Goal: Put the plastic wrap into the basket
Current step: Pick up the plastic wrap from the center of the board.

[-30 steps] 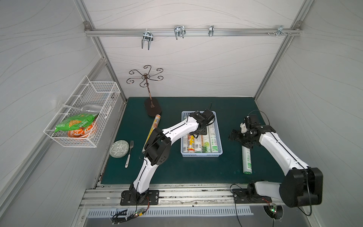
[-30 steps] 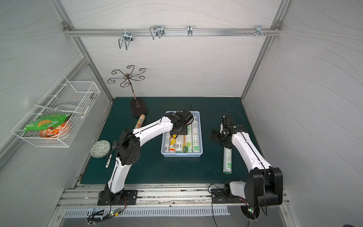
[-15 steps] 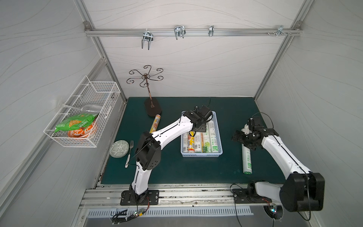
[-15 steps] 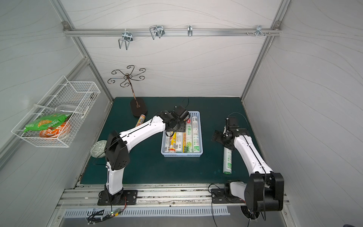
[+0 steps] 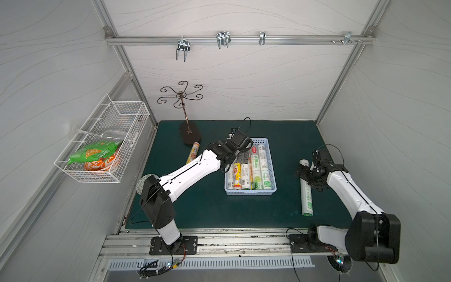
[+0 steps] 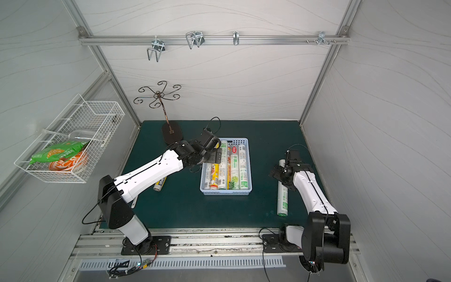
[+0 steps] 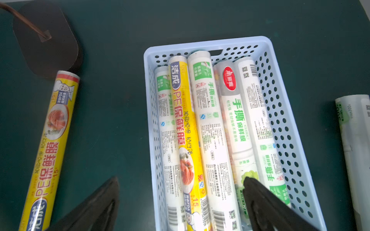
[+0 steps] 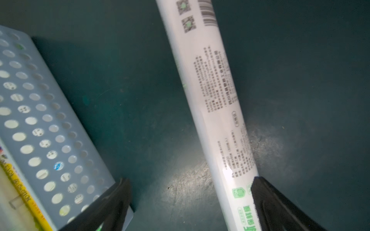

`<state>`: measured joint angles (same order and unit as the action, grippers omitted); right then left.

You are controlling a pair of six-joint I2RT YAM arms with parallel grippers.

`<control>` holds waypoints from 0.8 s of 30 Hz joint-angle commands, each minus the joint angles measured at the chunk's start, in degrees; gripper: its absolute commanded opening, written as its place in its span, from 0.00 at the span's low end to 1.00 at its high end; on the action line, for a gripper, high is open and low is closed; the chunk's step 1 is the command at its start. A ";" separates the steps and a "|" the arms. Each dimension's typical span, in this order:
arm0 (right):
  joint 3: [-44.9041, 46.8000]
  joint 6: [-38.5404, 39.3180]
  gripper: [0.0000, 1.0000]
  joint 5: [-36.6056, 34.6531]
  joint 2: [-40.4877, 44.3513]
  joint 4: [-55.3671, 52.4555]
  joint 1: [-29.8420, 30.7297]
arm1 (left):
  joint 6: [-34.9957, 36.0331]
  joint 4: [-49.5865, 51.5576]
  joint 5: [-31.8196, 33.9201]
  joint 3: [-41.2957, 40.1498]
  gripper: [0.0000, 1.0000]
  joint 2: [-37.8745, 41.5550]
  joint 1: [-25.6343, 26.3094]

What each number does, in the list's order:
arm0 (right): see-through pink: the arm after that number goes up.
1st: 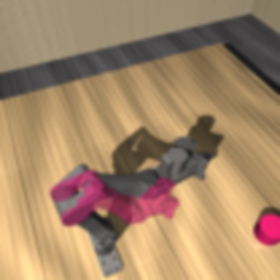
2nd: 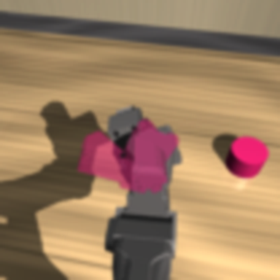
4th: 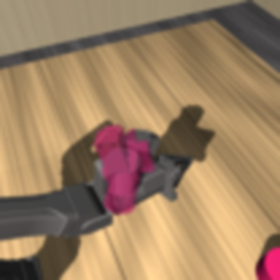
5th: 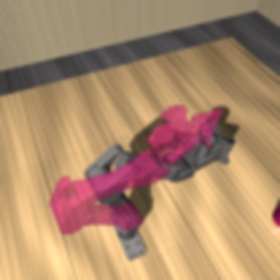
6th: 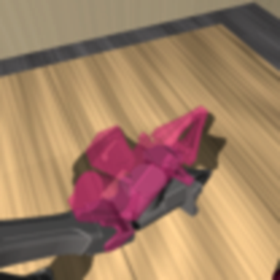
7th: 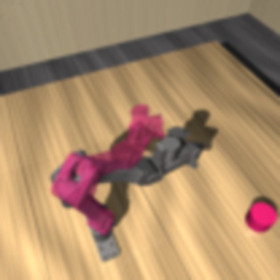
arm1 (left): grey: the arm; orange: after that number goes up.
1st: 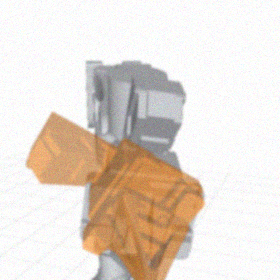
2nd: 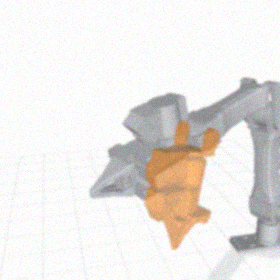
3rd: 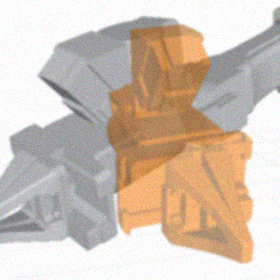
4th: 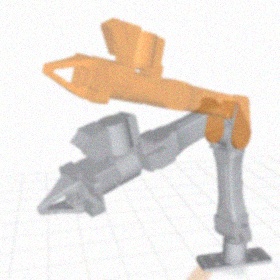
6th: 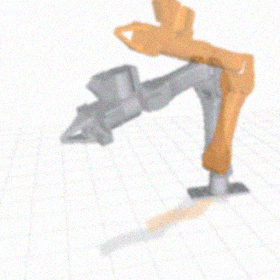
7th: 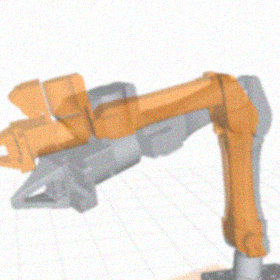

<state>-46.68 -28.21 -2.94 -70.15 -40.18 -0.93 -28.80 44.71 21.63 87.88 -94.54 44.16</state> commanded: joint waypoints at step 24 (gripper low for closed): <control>0.75 1.90 0.98 8.82 -10.96 2.16 4.14 | -0.12 -5.57 -4.44 -6.05 0.99 4.81 -3.47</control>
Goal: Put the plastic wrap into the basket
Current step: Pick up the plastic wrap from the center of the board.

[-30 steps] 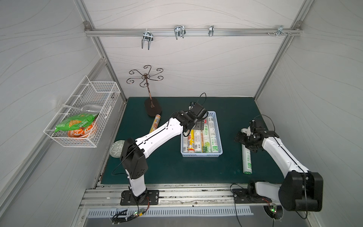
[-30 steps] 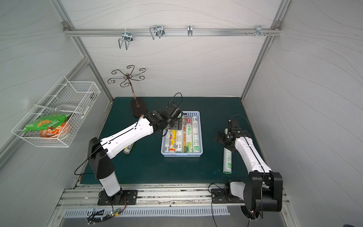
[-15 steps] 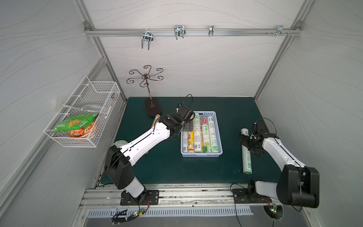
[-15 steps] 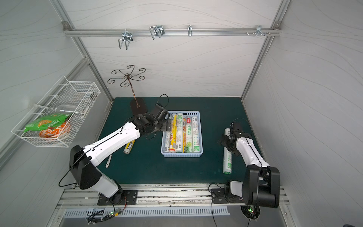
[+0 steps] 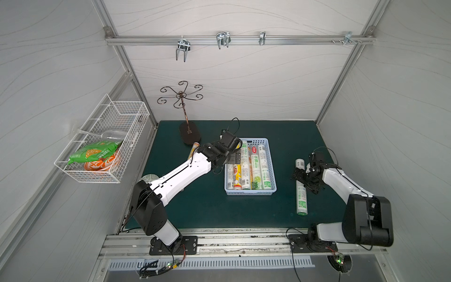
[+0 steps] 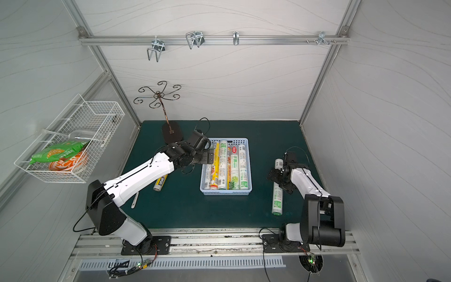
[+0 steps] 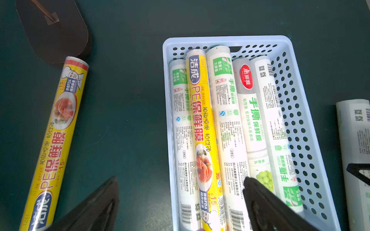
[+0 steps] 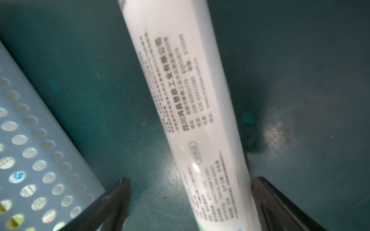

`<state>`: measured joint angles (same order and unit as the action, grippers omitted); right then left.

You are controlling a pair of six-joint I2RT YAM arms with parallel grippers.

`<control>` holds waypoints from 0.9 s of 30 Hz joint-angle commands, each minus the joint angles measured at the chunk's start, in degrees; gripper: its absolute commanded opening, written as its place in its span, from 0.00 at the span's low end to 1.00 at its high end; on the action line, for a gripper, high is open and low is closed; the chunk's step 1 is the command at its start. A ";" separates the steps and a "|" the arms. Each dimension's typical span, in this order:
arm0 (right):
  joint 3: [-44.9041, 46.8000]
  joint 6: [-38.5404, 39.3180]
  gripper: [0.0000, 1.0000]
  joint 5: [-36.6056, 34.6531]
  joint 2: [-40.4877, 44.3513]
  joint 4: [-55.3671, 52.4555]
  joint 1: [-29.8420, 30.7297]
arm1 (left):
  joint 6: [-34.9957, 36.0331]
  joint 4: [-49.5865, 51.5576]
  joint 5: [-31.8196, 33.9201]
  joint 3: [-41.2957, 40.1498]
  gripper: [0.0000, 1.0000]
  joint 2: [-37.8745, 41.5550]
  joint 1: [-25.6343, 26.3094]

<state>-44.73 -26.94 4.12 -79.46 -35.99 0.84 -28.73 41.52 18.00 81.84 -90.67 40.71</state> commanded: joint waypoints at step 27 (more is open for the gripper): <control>-7.60 2.12 0.74 -0.94 -8.99 -3.36 8.63 | -1.63 -2.56 -3.16 -1.08 0.97 0.67 -0.04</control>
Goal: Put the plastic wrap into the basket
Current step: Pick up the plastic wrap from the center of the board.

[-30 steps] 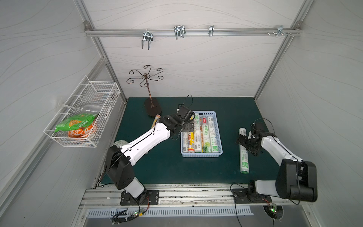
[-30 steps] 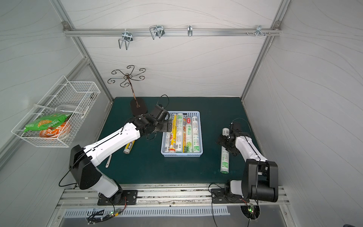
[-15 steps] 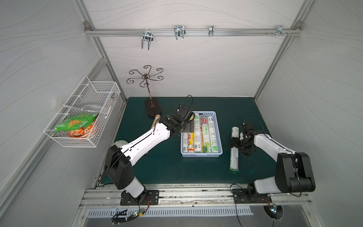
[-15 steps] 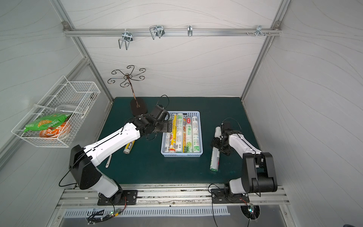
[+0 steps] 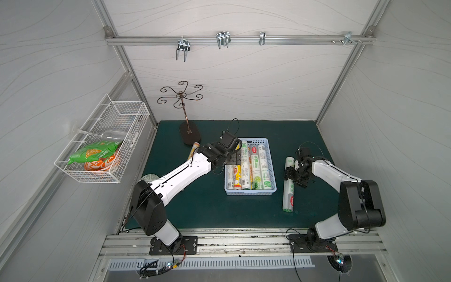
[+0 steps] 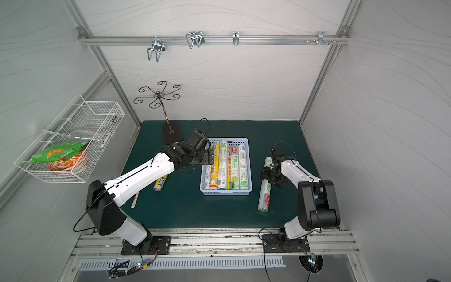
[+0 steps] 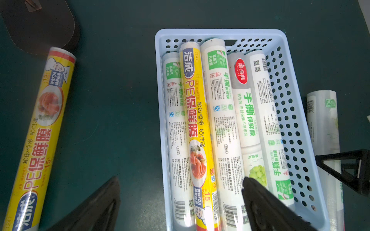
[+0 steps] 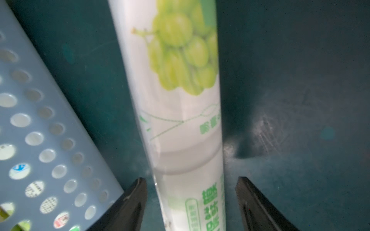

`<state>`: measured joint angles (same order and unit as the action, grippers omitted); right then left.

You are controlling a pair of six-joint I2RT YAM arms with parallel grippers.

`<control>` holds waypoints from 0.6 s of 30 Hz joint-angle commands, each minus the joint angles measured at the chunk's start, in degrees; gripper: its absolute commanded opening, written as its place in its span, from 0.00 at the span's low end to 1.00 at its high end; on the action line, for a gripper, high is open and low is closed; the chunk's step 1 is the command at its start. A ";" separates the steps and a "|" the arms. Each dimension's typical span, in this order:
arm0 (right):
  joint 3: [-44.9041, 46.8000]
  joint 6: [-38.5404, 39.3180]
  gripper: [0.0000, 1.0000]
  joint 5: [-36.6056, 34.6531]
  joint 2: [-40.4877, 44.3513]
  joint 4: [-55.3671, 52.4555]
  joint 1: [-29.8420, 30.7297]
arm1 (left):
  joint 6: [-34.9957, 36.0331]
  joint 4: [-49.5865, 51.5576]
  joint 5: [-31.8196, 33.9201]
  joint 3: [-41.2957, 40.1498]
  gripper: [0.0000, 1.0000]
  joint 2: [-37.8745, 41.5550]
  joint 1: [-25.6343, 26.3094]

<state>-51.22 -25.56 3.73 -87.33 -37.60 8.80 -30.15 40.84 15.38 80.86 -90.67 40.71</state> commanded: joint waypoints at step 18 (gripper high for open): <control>-3.26 0.63 0.44 0.49 -4.65 -2.25 0.73 | 0.01 -1.65 -0.74 -0.61 0.96 1.19 -0.10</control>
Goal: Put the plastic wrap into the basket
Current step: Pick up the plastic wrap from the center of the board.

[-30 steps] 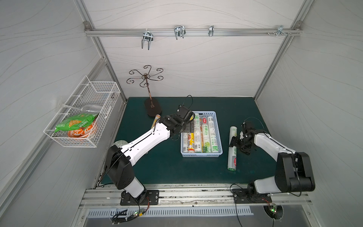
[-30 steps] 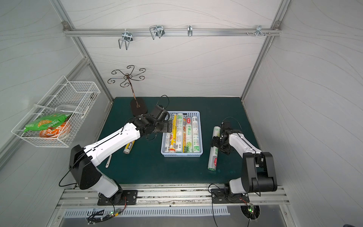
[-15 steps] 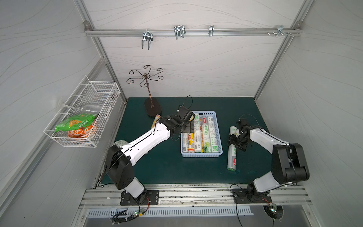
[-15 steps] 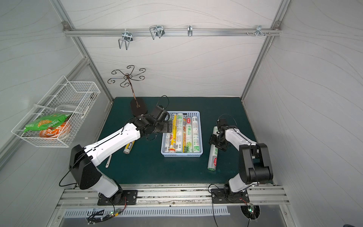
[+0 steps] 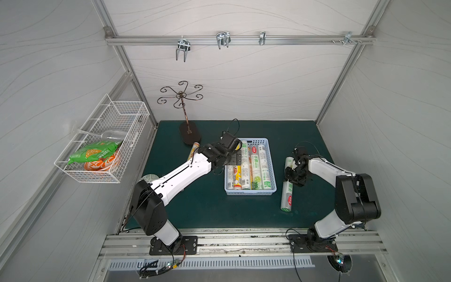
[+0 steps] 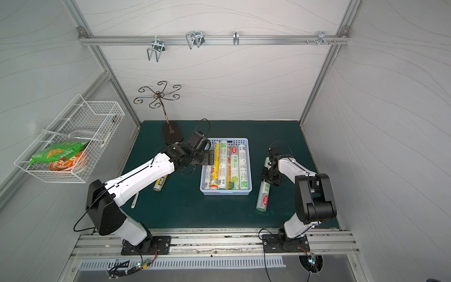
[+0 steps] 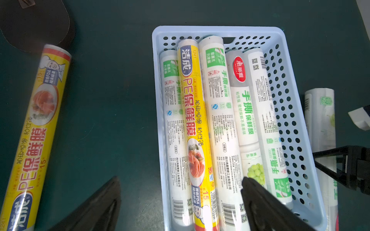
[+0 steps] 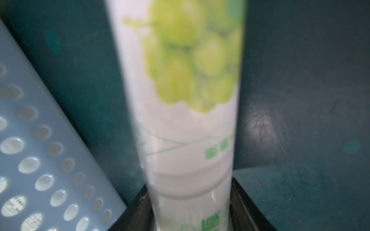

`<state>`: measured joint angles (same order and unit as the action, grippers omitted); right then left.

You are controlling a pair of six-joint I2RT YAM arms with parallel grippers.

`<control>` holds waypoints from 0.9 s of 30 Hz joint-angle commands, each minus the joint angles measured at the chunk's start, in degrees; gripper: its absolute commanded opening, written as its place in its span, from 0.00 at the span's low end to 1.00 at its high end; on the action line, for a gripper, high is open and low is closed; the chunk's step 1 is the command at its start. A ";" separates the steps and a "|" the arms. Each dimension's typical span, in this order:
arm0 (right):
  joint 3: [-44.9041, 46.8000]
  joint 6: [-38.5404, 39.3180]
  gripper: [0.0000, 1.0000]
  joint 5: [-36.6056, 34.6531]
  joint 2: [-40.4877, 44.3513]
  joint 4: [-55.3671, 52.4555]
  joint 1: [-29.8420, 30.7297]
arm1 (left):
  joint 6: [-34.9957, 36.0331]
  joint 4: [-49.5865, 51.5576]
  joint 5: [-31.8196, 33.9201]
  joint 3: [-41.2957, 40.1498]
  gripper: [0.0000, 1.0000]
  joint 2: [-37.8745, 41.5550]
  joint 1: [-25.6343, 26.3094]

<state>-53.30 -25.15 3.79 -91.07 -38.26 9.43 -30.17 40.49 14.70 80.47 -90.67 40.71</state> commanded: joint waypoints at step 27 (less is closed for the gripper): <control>-33.32 1.99 0.33 -1.87 4.45 -21.86 9.11 | 1.17 1.51 4.82 -1.45 0.97 6.30 -0.10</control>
<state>-83.33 -21.80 -0.62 -84.51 -58.02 16.10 -29.89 41.08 17.34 78.61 -86.63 40.71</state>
